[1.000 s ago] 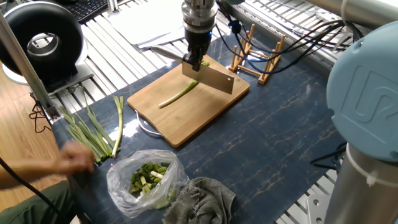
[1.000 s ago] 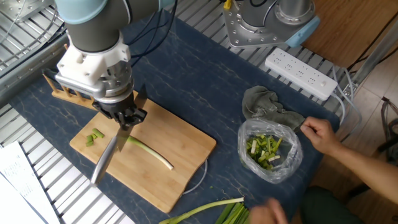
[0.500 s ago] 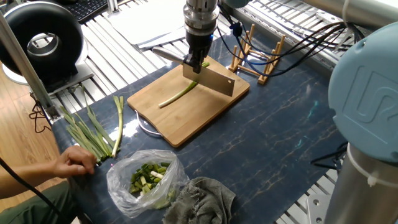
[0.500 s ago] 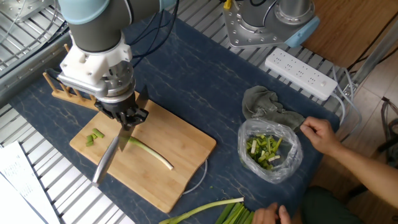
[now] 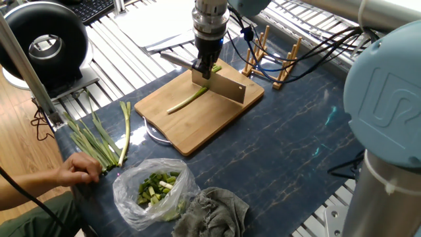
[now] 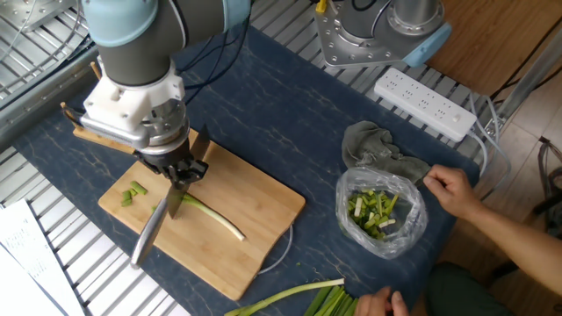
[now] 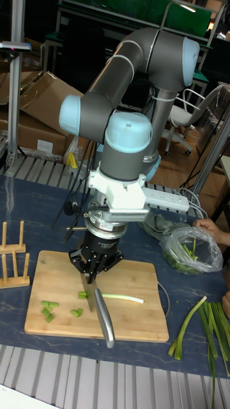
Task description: Chop the scallions
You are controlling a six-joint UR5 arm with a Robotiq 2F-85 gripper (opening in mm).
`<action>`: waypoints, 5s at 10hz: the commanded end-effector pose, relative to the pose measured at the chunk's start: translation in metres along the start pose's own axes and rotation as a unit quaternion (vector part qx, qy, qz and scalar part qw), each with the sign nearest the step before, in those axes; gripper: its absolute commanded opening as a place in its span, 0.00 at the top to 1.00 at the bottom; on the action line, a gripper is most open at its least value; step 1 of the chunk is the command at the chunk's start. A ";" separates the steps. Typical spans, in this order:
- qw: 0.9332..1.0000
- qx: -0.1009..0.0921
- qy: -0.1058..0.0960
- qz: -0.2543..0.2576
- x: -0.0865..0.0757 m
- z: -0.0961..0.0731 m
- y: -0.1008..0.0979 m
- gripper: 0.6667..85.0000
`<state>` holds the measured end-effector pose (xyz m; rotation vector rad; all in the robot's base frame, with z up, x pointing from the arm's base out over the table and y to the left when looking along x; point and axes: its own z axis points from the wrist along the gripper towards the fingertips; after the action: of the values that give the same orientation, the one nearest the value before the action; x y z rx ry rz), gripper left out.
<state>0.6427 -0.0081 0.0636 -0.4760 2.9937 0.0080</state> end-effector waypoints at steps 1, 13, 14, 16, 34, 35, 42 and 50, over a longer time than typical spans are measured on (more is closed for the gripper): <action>1.000 0.009 -0.005 -0.005 -0.012 -0.012 -0.009 0.99; 0.998 -0.015 0.036 0.040 0.024 -0.029 0.027 0.99; 0.998 -0.026 0.036 0.049 0.028 -0.027 0.031 0.99; 0.998 -0.027 0.033 0.050 0.034 -0.022 0.029 0.99; 0.998 -0.010 0.019 0.053 -0.010 -0.024 0.024 0.99; 0.998 -0.013 0.023 0.056 -0.005 -0.026 0.032 0.99; 0.997 -0.020 0.021 0.068 0.024 -0.015 0.051 0.99; 0.997 -0.012 0.005 0.070 0.010 0.002 0.047 0.99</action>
<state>0.6123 0.0311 0.0643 -0.2850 3.0462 0.0397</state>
